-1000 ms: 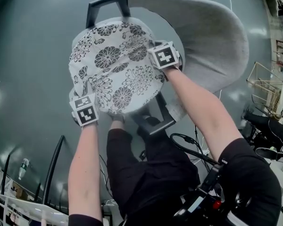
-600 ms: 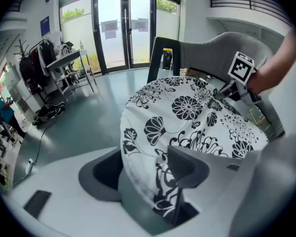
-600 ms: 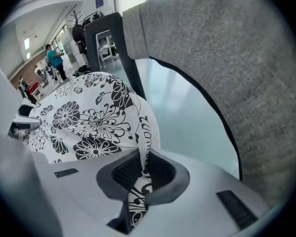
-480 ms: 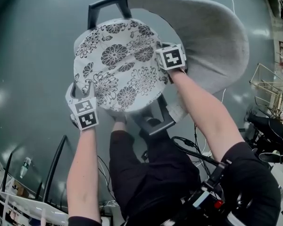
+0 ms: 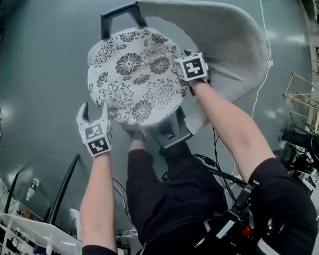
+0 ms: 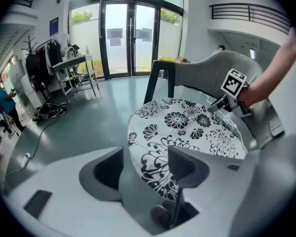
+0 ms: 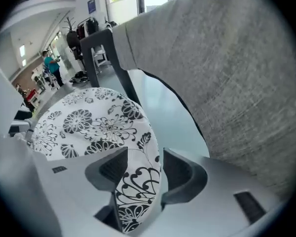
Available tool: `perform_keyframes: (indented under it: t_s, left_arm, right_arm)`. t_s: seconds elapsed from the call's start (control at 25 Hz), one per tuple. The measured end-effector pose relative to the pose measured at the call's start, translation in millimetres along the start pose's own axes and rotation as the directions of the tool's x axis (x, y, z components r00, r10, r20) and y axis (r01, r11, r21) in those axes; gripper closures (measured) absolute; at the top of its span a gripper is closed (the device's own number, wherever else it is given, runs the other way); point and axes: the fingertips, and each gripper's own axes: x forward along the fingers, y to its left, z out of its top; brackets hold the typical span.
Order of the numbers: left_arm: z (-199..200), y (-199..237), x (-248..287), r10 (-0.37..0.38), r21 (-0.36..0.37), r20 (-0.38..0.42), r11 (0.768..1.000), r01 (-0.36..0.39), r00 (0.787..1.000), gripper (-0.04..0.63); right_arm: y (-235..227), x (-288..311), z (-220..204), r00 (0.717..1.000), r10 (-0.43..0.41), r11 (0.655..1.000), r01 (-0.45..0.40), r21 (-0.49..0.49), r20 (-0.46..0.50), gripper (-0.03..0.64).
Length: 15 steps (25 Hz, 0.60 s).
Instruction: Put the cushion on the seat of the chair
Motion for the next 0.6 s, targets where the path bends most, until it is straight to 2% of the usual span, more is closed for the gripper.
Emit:
perform_keyframes:
  t_s: [0.16,0.28,0.4,0.48,0.6]
  left_arm:
    - [15.6,-8.3,-30.6,-0.022,-0.051,0.047,0.998,0.024,0.999,0.324]
    - [40.0,-6.6,-63.3,0.008,-0.083,0.128,0.997,0.003,0.992,0.324]
    - [65.8,-13.0,-92.7,-0.01,-0.124,0.212,0.992,0.037,0.977,0.333]
    - [83.7,-21.4,-111.4,-0.048,-0.135,0.268,0.987,0.087,0.962,0.399]
    - [113.3,-25.9,-139.9,-0.07,-0.123,0.342,0.985,0.118,0.937,0.433]
  right_arm:
    - [18.8,-35.2,15.3,0.996,0.064,0.998,-0.064,0.001,0.06,0.385]
    - [31.7,-63.6,21.1,0.989,0.112,0.993,-0.116,0.034,0.098,0.394]
    - [42.0,-96.4,31.2,0.973,0.17,0.982,-0.18,0.049,0.155,0.435]
    - [45.9,-119.8,36.1,0.966,0.188,0.979,-0.198,0.039,0.178,0.478]
    - [50.3,-156.8,49.6,0.951,0.204,0.975,-0.219,0.043,0.231,0.525]
